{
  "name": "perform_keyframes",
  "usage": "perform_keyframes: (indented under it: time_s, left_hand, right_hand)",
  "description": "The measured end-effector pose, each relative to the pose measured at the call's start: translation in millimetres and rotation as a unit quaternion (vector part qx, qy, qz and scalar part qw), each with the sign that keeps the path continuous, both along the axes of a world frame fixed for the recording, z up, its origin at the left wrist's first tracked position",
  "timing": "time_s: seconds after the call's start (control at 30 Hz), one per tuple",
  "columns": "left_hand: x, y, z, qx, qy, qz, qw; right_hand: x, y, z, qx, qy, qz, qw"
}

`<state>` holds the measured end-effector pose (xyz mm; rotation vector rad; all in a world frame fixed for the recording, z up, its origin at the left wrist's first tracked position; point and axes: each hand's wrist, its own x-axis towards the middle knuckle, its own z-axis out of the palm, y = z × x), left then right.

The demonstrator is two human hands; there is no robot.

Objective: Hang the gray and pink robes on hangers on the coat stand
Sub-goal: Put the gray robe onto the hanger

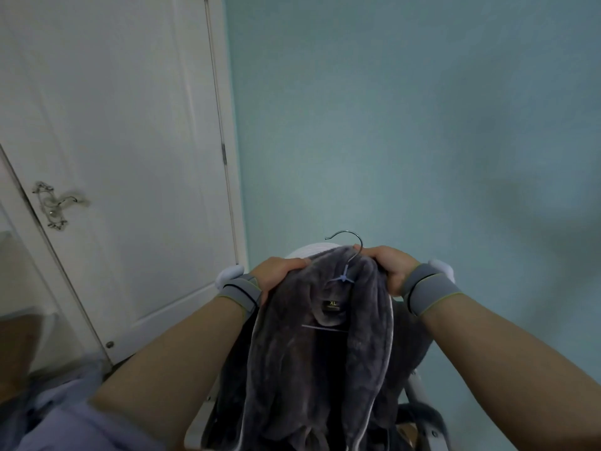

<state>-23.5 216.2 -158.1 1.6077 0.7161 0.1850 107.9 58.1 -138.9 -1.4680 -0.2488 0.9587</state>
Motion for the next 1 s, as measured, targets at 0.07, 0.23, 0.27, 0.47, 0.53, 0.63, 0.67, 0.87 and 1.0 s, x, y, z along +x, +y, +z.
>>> perform_keyframes:
  time_s: [0.07,0.23,0.27,0.47,0.53,0.63,0.67,0.87,1.0]
  left_hand:
    - [1,-3,-3,0.058,0.002,0.019,0.998]
    - [-1,-12,-2,0.206,0.034,0.030,0.977]
    - [-3,-11,-1,0.229,0.043,0.040,0.972]
    - [-13,-6,2,0.333,0.056,0.052,0.940]
    - [-13,-12,5,0.291,0.057,0.051,0.954]
    - [-8,-21,8,0.299,0.016,0.061,0.952]
    - [-7,-23,6,0.347,-0.003,0.060,0.936]
    - [-20,-16,2,0.508,0.061,0.004,0.859]
    - [-11,-13,54,0.494,-0.024,0.042,0.868]
  right_hand:
    - [-2,-5,0,-0.059,-0.065,0.002,0.996]
    - [-13,-15,-9,-0.343,-0.442,0.056,0.827]
    - [-17,-18,-12,-0.353,-0.486,0.074,0.796]
    - [-21,-40,-38,-0.253,-0.502,0.174,0.809]
    - [-23,-43,-44,-0.183,-0.484,0.154,0.842]
    - [-26,-38,-42,-0.141,-0.508,0.054,0.848]
    - [-27,-35,-39,-0.140,-0.512,0.030,0.847]
    - [-35,-25,5,-0.112,-0.487,-0.052,0.865]
    - [-43,-37,59,-0.110,-0.565,-0.063,0.815]
